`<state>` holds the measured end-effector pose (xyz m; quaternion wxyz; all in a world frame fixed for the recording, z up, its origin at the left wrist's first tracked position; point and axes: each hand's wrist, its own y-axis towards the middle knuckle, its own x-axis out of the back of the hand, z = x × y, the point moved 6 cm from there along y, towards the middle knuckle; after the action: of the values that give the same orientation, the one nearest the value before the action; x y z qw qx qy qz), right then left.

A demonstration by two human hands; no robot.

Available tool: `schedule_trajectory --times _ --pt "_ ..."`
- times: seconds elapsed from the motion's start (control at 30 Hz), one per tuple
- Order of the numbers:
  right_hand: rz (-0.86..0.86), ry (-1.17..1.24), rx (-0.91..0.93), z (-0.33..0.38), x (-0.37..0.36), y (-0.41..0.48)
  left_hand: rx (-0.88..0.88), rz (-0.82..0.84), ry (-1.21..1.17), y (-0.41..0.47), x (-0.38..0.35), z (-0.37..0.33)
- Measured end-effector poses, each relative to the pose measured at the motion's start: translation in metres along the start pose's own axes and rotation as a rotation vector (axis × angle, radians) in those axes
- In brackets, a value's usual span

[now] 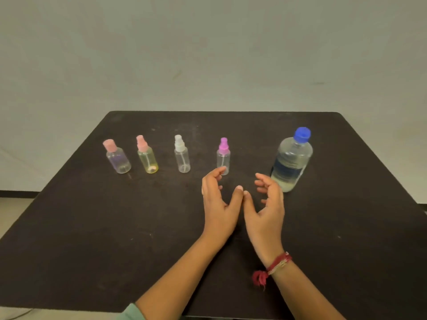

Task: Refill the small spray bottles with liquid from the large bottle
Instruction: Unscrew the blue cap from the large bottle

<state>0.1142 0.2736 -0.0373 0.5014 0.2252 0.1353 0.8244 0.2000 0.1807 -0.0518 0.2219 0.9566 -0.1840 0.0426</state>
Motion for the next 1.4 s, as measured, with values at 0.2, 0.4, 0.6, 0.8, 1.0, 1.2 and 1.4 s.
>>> schedule_trajectory --times 0.2,0.4,0.6,0.8,1.0,1.2,1.4 --pt "-0.247 -0.053 0.094 -0.016 0.067 0.029 0.043 0.019 -0.01 -0.002 -0.043 -0.001" --pt "0.079 0.043 -0.212 -0.058 0.072 0.08 0.054 0.062 0.017 -0.006 -0.055 0.0" --pt "0.284 0.032 -0.14 -0.062 0.056 0.097 0.056 0.201 0.076 -0.006 -0.064 -0.002" --pt "0.314 -0.012 -0.129 -0.045 0.047 0.084 0.083 0.259 0.144 -0.003 -0.057 0.007" --pt "0.455 -0.059 -0.095 -0.014 0.022 0.053 0.119 0.213 0.056 -0.002 -0.045 0.002" --pt "0.481 -0.331 0.014 0.05 0.033 0.052 0.159 0.2 0.049 -0.003 -0.039 0.001" --pt "0.618 -0.893 0.218 0.11 0.021 0.107 0.193 0.208 0.054 -0.003 -0.038 0.003"
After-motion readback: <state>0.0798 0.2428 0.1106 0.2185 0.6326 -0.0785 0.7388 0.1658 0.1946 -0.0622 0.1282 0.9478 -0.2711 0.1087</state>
